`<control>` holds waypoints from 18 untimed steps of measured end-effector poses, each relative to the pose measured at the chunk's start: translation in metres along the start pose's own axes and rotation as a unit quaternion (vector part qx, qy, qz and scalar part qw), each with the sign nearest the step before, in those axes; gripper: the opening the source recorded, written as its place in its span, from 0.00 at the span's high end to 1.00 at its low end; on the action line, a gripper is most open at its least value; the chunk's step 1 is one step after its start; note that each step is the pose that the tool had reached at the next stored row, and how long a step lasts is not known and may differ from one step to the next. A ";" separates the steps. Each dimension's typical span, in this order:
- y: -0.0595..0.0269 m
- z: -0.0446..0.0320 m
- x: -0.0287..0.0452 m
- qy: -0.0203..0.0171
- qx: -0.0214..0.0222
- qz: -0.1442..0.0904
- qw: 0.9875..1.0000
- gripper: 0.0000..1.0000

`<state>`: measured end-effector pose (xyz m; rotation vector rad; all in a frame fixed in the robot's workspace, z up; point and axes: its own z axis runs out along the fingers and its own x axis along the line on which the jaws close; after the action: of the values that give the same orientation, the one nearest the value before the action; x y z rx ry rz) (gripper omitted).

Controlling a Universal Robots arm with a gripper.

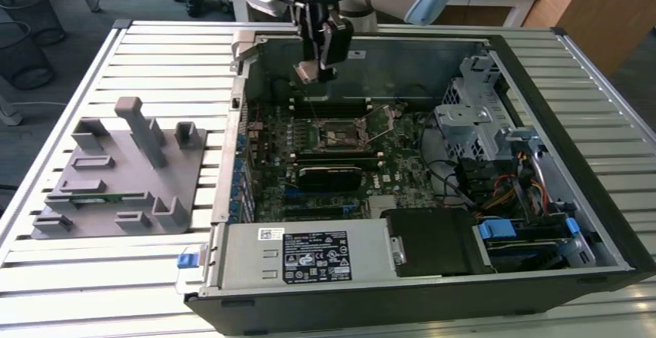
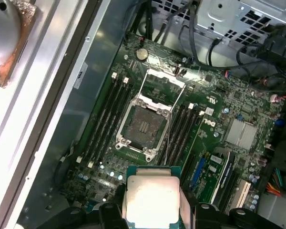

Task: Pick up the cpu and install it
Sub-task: 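Place the cpu into insertion slot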

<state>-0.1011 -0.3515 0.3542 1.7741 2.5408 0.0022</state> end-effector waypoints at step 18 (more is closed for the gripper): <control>0.0173 0.0103 0.0032 -0.001 0.004 0.063 0.998 0.47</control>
<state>-0.0856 -0.3428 0.3443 1.9329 2.4257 -0.0060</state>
